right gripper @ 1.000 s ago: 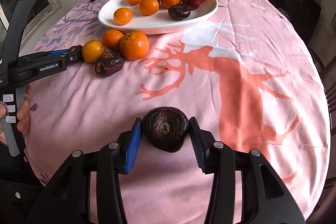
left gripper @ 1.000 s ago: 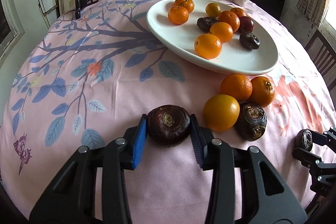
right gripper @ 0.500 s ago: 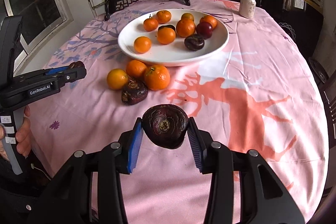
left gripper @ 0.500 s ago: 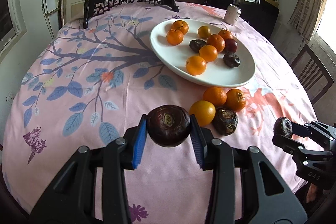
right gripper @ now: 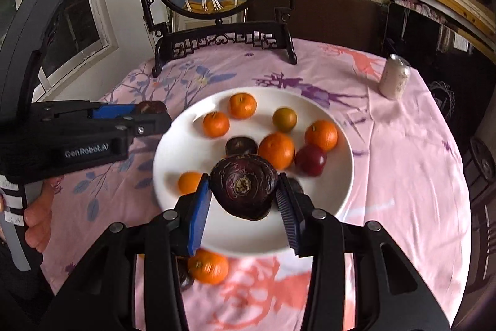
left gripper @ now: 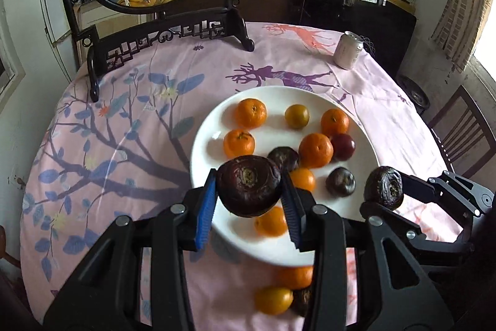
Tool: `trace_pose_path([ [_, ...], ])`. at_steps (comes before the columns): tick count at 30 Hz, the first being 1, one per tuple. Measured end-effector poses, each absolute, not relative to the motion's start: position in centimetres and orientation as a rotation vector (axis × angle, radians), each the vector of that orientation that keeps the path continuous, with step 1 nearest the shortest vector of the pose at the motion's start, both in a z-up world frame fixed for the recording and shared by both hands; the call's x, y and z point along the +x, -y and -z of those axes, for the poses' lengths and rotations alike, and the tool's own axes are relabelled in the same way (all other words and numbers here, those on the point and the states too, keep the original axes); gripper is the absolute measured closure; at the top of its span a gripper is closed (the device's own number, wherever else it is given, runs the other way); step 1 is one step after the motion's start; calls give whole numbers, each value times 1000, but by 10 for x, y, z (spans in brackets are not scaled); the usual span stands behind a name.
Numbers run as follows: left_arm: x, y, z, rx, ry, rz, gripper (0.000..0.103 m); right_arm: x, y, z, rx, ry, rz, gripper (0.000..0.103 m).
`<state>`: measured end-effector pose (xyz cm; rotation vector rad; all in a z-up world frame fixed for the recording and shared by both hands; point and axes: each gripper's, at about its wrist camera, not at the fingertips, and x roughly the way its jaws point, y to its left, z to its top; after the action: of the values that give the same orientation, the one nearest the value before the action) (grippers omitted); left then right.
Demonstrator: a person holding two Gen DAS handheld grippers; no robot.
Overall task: Organize fruits
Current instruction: 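Carry both dark purple fruits onto the white plate and open both tools, then move both open tools back toward the remaining fruit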
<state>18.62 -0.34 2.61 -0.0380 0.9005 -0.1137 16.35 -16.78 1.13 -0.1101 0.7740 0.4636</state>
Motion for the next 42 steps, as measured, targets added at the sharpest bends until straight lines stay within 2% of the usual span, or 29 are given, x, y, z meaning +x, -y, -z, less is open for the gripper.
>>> trace_pose_path([
  [10,248,2,-1,-101,-979,94,63,251,148,19,-182,-836,-490,60],
  [13,257,0,0,-117,-978,85,60,260,152,21,-149,-835,-488,56],
  [14,258,-2,-2,-124,-972,78,52,260,152,20,-146,-826,-482,40],
  [15,258,-4,-4,-128,-964,66,27,258,154,18,-147,-808,-464,32],
  [16,256,-6,-8,-137,-941,49,13,255,155,16,-154,-791,-451,32],
  [21,229,-11,-27,-140,-882,67,11,230,167,5,-168,-793,-412,31],
  [26,165,-9,-36,-102,-823,88,4,170,178,0,-189,-772,-353,31],
  [33,81,-4,-14,-81,-805,96,4,85,194,10,-95,-754,-291,31],
  [42,42,-6,16,-50,-849,83,4,48,187,21,-82,-795,-292,31],
])
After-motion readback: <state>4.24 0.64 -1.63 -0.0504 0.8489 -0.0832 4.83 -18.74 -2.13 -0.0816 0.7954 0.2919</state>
